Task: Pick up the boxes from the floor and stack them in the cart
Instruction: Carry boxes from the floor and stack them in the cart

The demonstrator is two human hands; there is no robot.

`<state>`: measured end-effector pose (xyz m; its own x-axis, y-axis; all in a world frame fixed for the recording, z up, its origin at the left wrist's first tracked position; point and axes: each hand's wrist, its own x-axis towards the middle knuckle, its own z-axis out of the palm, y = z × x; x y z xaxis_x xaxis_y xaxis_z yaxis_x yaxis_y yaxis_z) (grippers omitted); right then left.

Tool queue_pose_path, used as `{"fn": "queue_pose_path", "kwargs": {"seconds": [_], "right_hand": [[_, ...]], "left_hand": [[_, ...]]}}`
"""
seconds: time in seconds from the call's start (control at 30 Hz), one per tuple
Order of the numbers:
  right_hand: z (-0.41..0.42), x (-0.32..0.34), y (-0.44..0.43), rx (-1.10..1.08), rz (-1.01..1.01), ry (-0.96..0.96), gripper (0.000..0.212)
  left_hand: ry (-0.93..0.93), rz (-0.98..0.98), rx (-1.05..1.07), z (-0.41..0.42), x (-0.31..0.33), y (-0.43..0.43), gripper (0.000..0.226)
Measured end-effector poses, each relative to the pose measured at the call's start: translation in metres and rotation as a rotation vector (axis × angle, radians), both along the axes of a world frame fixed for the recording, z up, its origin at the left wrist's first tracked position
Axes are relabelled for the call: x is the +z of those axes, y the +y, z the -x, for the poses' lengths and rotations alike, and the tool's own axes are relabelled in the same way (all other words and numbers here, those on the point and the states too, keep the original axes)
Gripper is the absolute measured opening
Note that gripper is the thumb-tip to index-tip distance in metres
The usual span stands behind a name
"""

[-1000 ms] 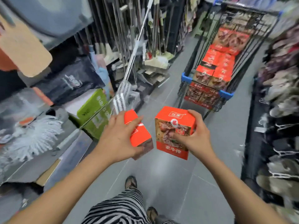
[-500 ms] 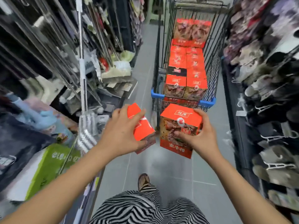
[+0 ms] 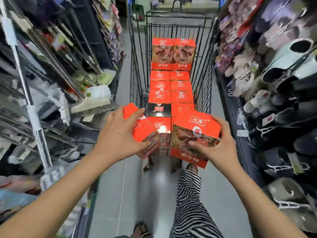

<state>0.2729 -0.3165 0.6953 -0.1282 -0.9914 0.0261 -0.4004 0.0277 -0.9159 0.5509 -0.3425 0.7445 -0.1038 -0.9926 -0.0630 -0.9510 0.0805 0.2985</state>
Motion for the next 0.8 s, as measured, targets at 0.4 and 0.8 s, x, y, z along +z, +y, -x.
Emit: {"fn": "queue_pose_path", "kwargs": {"seconds": [0.4,0.8], "right_hand": [[0.098,-0.030,-0.239,0.155,-0.082,-0.020,0.090],[0.088,-0.060,-0.358,0.236,-0.125,0.100,0.098]], "left_hand": [[-0.009,-0.029,0.355,0.107,-0.029,-0.220,0.104],[-0.077,-0.115,0.551,0.125,-0.062,-0.372,0.114]]}}
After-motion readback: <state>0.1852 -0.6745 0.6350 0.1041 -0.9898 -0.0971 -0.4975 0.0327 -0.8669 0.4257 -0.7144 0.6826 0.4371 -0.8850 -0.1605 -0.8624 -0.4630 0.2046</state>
